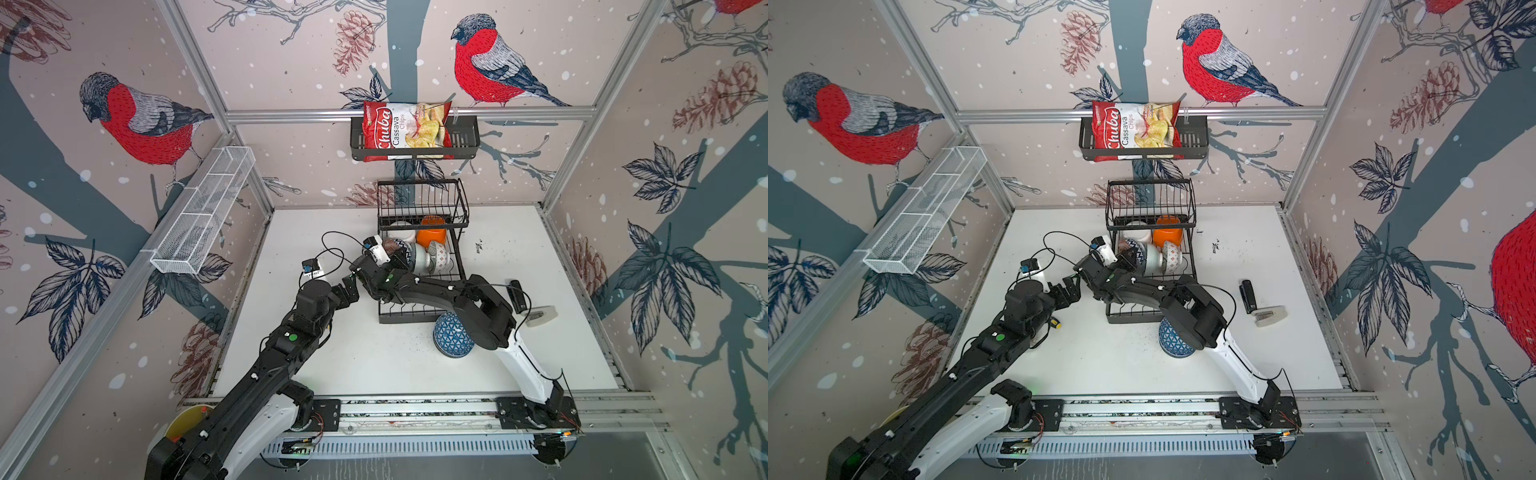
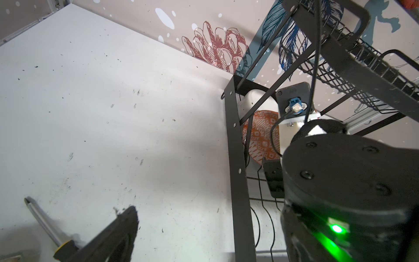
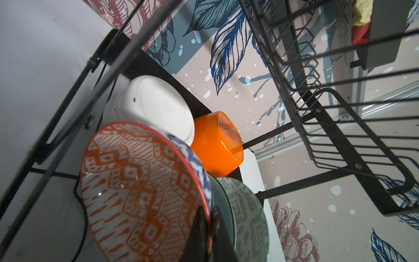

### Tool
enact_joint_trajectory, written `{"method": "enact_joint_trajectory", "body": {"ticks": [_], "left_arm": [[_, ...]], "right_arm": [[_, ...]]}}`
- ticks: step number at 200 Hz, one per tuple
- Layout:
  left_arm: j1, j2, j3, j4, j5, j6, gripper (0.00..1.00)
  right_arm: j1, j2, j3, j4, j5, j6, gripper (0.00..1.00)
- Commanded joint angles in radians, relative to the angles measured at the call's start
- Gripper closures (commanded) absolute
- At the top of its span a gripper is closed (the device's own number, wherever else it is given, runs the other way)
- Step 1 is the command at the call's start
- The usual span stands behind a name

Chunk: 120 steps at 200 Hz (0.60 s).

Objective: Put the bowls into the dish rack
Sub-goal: 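Lower the orange-patterned bowl with the right gripper into slots beside the teal bowl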

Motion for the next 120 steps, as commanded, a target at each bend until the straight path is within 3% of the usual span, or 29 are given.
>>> {"method": "enact_joint_trajectory", "body": {"ticks": [1,120], "left_arm": [[0.001,0.001,-0.001,0.056,0.013,0.006,0.03],[0.001,-0.001,-0.010,0.062,0.018,0.004,0.03]], "right_arm": [[0.019,0.009,0.007,-0.045,-0.087,0.033,0.93],[0.040,0.005,0.041,-0.089,-0.100,0.068,0.81]]}}
